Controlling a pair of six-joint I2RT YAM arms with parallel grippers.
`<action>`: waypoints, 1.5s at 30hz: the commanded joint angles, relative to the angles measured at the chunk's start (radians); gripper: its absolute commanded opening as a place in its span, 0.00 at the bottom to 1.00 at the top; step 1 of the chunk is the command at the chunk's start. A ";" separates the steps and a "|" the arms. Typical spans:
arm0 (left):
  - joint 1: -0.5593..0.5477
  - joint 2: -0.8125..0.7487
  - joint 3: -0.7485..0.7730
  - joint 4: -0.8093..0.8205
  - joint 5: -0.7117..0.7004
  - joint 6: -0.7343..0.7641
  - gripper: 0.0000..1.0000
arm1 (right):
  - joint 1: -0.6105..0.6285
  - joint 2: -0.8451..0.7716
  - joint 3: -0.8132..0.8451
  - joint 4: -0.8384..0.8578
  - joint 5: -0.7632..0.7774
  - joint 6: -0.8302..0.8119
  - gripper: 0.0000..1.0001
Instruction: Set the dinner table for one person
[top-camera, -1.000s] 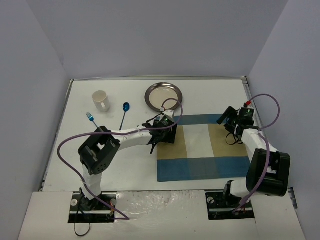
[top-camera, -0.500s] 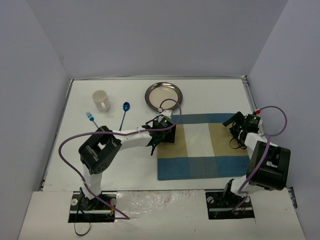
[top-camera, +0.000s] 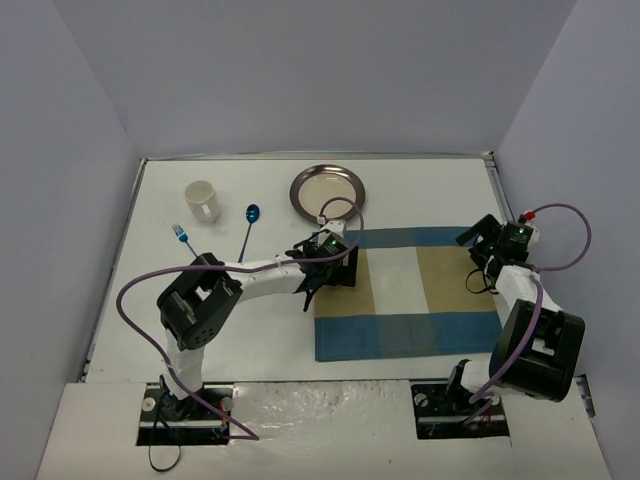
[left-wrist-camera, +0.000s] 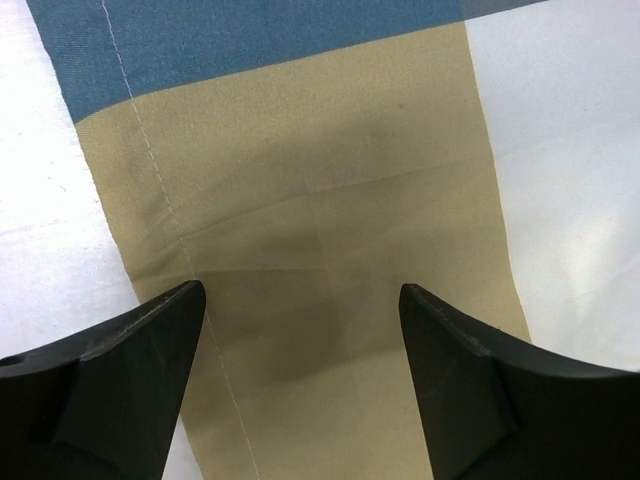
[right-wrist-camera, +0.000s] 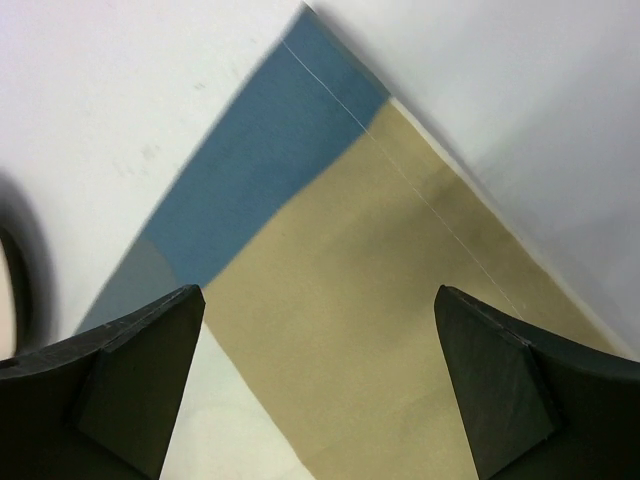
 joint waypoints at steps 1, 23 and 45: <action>-0.004 -0.129 0.124 -0.082 -0.011 0.012 0.90 | 0.013 -0.122 0.103 -0.003 -0.009 -0.004 0.99; 0.493 -0.185 0.021 0.258 0.472 -0.132 0.95 | 0.215 -0.311 0.150 0.505 -0.375 0.096 1.00; 0.558 0.271 0.254 0.459 0.467 -0.461 0.79 | 0.367 -0.490 0.112 0.231 -0.343 -0.014 1.00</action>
